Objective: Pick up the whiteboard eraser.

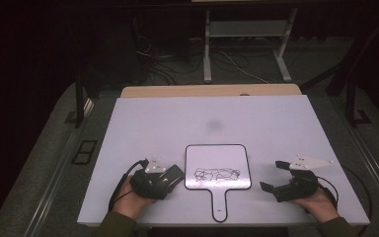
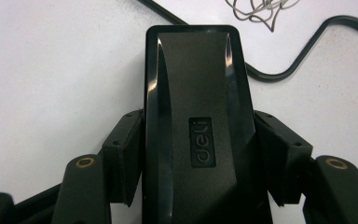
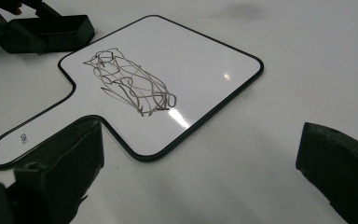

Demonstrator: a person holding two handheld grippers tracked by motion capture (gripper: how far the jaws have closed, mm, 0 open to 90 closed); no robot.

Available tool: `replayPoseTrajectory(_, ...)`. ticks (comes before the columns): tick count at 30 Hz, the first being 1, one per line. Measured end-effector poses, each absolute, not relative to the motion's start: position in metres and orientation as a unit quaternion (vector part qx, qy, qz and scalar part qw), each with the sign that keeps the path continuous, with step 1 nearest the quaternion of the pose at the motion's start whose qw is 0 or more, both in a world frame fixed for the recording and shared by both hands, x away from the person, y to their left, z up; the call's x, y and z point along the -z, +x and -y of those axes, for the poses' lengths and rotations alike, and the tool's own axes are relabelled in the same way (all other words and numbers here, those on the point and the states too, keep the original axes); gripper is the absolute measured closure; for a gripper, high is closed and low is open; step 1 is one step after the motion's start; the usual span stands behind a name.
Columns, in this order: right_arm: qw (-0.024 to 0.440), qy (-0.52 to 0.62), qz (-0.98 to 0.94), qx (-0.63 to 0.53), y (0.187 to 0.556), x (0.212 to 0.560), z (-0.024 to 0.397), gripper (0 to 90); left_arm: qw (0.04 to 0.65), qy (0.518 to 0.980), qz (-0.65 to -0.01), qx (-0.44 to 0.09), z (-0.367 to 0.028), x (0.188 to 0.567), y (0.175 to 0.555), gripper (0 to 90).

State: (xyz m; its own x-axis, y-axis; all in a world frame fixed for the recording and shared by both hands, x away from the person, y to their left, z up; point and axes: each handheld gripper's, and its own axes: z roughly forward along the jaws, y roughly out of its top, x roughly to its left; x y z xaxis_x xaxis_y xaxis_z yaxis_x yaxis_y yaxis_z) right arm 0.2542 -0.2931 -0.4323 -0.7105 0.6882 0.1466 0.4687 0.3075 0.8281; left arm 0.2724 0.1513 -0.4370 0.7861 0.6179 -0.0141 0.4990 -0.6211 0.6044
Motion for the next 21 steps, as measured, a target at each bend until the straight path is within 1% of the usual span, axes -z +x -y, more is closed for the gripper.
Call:
replayPoseTrajectory(13, 0.117, 0.361, -0.799, -0.466, 0.2545, 0.4329, 0.294, 0.0, 0.304, 0.891, -0.325, -0.086, -0.153, 0.4338, 0.2748, 39.5)
replayPoseTrajectory(21, 0.115, 0.361, -0.801, -0.464, 0.2549, 0.4341, 0.2947, 0.0, 0.314, 0.893, -0.313, -0.078, -0.1556, 0.4294, 0.2754, 39.5)
